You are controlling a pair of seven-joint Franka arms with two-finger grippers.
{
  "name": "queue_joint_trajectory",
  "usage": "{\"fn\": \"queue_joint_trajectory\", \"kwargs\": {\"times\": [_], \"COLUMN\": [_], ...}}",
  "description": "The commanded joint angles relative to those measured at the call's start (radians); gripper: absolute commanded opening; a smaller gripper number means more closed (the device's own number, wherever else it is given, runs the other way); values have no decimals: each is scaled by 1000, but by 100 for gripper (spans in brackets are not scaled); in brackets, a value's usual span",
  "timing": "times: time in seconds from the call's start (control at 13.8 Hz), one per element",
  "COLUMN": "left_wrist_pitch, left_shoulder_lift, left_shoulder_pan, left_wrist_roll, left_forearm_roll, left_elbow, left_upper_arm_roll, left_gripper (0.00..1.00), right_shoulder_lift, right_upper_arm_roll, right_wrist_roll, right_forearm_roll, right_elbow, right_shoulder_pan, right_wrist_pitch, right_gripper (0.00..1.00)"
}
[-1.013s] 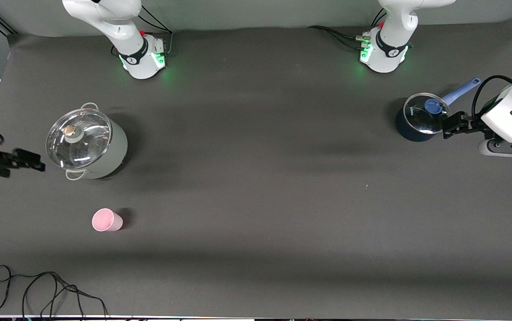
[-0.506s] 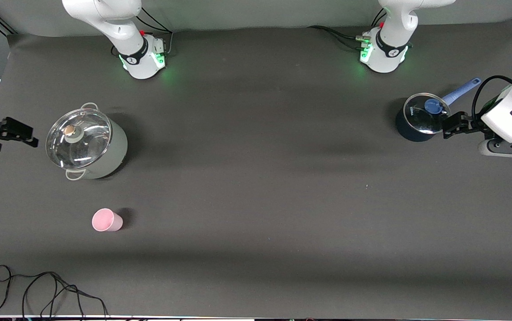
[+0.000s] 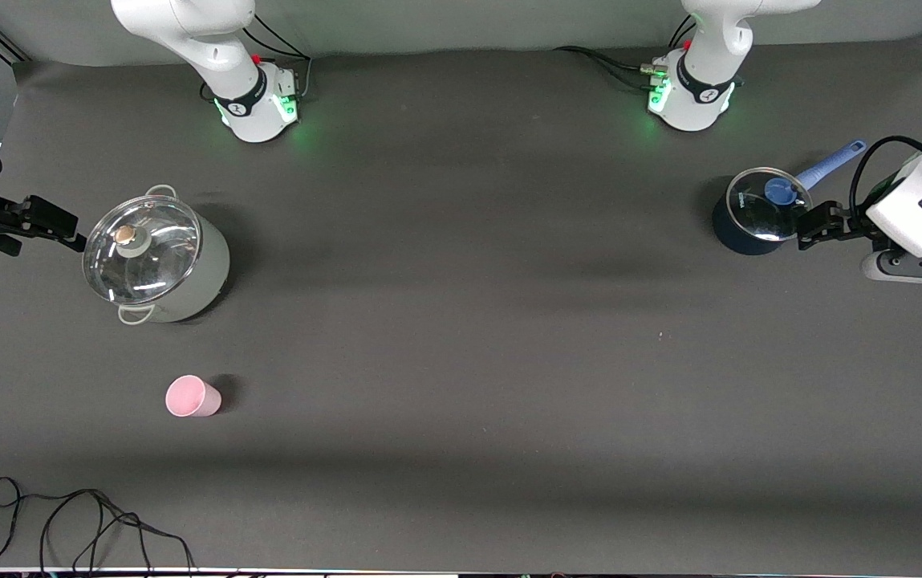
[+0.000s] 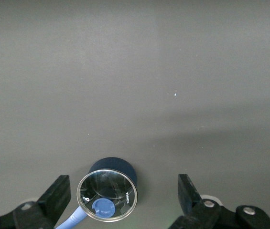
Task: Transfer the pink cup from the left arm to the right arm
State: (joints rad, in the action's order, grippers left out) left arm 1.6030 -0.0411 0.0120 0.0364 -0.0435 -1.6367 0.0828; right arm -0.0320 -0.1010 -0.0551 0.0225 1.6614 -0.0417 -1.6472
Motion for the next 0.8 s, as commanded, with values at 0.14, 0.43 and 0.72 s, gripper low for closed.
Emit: {"fn": "queue_joint_trajectory", "kwargs": {"times": [0.14,0.43,0.72], "left_wrist_pitch": [-23,-21,-21], "left_shoulder_lift": [-8,-8,-8], "left_shoulder_pan": [8,8,8], "left_wrist_roll": [14,14,14], "left_forearm_roll": [10,10,10], "left_elbow": [21,21,21], "left_upper_arm_roll": [6,5,5], "left_gripper": [100,100,100], "right_shoulder_lift": [-20,-12,-9], "right_upper_arm_roll": [0,0,0], "right_wrist_roll": [31,29,29], "right_forearm_roll": [-10,-10,-9], "right_elbow": [21,21,21], "right_shoulder_pan": [-3,-3,-3], "right_wrist_pitch": [-13,-17,-23], "right_gripper": [99,99,99]}}
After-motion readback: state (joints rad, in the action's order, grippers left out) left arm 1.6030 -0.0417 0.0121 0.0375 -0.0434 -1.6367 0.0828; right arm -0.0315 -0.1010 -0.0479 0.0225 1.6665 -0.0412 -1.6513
